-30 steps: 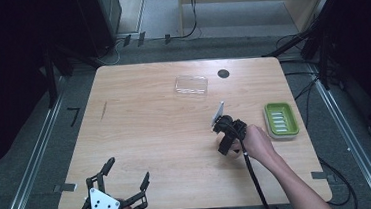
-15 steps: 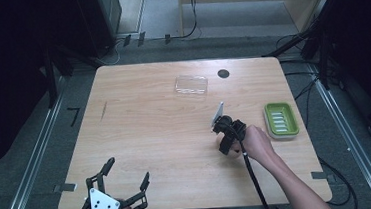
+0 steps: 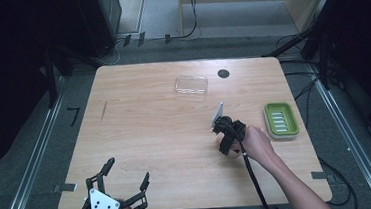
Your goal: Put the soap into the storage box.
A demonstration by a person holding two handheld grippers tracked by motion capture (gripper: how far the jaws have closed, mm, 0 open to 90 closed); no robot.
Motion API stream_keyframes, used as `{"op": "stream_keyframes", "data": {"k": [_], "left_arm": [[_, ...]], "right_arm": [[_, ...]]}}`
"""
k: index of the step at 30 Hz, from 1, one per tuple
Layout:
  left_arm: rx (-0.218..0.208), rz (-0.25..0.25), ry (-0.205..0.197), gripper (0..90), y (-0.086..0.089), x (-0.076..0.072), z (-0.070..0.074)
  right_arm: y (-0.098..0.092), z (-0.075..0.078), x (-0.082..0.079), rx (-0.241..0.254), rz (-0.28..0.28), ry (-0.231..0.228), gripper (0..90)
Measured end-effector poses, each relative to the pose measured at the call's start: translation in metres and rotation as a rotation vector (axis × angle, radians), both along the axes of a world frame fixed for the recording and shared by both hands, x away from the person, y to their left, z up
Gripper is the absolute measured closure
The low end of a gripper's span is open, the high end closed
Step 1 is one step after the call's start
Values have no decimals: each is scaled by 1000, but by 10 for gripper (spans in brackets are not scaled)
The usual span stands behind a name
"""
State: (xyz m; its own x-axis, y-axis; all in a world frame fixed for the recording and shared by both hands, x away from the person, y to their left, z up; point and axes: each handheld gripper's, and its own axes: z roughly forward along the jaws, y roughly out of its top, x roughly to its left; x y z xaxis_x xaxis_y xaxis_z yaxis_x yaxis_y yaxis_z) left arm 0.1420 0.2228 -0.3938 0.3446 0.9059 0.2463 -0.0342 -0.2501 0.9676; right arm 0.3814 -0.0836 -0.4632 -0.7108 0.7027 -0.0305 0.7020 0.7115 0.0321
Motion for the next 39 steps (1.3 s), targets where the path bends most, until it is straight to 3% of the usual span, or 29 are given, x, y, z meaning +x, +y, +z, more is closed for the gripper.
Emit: {"op": "stream_keyframes", "data": {"k": [18, 39], "left_arm": [[-1, 2, -1, 99, 0, 0, 0], [-3, 5, -1, 99, -1, 0, 0]], "right_arm": [[-2, -1, 1, -11, 4, 16, 331], [-15, 15, -5, 16, 4, 3, 332]]}}
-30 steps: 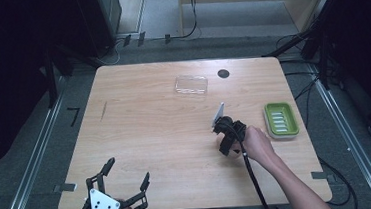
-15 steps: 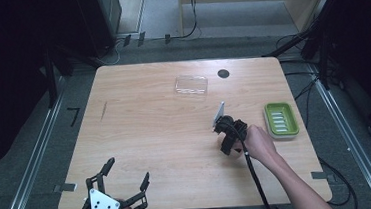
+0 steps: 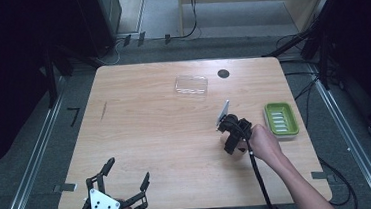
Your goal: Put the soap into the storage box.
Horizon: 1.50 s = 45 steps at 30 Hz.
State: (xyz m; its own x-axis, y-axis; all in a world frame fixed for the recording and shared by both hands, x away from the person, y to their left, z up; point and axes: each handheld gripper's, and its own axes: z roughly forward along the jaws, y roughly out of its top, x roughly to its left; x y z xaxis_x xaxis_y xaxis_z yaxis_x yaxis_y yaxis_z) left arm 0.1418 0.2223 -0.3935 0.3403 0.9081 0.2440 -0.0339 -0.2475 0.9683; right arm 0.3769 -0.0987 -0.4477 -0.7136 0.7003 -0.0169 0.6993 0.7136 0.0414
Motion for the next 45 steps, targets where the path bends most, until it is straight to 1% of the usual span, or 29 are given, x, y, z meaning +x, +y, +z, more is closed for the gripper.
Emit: {"op": "stream_keyframes", "data": {"k": [4, 12, 19, 24, 26, 28, 40, 41, 45], "left_arm": [[0, -1, 0, 99, 0, 0, 0], [0, -1, 0, 99, 0, 0, 0], [-1, 2, 1, 99, 0, 0, 0], [-1, 0, 1, 99, 0, 0, 0], [-1, 1, 2, 99, 0, 0, 0], [-2, 1, 2, 99, 0, 0, 0], [-2, 2, 2, 99, 1, 0, 0], [-2, 2, 1, 99, 1, 0, 0], [0, 2, 0, 99, 1, 0, 0]], "right_arm": [[-3, 2, -2, -3, -7, 4, 332], [-11, 6, -3, -3, -12, -1, 333], [-16, 7, -3, -17, -14, 2, 333], [-18, 8, -3, -18, -26, 5, 333], [-19, 8, -2, -16, -19, 8, 333], [-20, 9, -2, -19, -26, 14, 333], [-32, 15, 1, -17, -48, 15, 333], [-33, 16, 1, -13, -59, 19, 333], [-38, 19, 2, -13, -62, 14, 333]]}}
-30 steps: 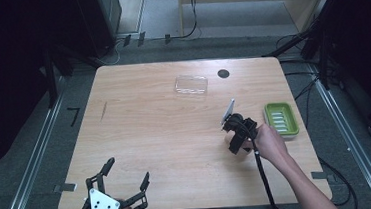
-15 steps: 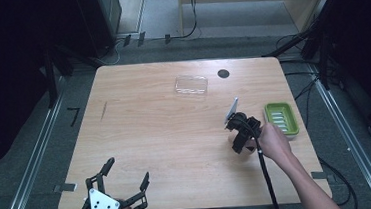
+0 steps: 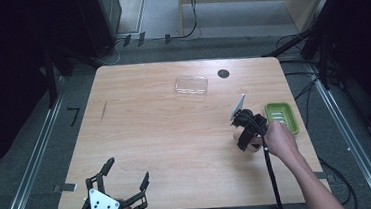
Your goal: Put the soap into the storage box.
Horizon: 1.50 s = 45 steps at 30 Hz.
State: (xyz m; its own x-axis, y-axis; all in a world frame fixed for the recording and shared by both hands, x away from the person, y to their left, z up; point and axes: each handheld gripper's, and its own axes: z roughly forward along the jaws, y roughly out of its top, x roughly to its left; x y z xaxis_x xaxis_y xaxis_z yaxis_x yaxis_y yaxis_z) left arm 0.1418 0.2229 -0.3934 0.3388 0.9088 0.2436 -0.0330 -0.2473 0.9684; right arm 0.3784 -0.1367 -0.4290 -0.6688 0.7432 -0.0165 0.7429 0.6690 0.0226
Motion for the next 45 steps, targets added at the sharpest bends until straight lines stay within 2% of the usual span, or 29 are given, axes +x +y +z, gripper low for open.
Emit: {"op": "stream_keyframes", "data": {"k": [25, 45], "left_arm": [[0, -2, 1, 99, 0, 0, 0], [0, -2, 0, 99, -1, 0, 0]], "right_arm": [[-33, 16, 7, 13, -71, -15, 333], [-49, 24, 11, 21, -108, -20, 333]]}}
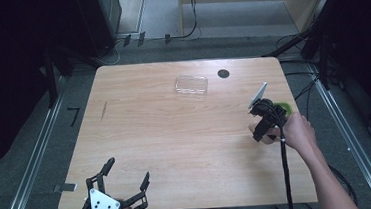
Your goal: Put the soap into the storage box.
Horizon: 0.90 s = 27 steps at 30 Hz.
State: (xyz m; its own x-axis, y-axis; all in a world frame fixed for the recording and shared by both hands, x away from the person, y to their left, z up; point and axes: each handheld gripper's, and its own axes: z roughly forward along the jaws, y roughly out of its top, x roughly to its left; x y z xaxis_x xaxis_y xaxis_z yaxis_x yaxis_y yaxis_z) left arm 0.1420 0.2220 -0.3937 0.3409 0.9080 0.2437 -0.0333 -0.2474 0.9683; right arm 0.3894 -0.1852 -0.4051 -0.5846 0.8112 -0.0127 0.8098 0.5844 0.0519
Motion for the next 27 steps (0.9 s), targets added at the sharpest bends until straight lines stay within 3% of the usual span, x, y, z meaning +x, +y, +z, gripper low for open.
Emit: {"op": "stream_keyframes", "data": {"k": [27], "left_arm": [[5, -2, 1, 99, 0, 0, 0]], "right_arm": [[-23, 5, 8, 13, -62, -11, 333]]}}
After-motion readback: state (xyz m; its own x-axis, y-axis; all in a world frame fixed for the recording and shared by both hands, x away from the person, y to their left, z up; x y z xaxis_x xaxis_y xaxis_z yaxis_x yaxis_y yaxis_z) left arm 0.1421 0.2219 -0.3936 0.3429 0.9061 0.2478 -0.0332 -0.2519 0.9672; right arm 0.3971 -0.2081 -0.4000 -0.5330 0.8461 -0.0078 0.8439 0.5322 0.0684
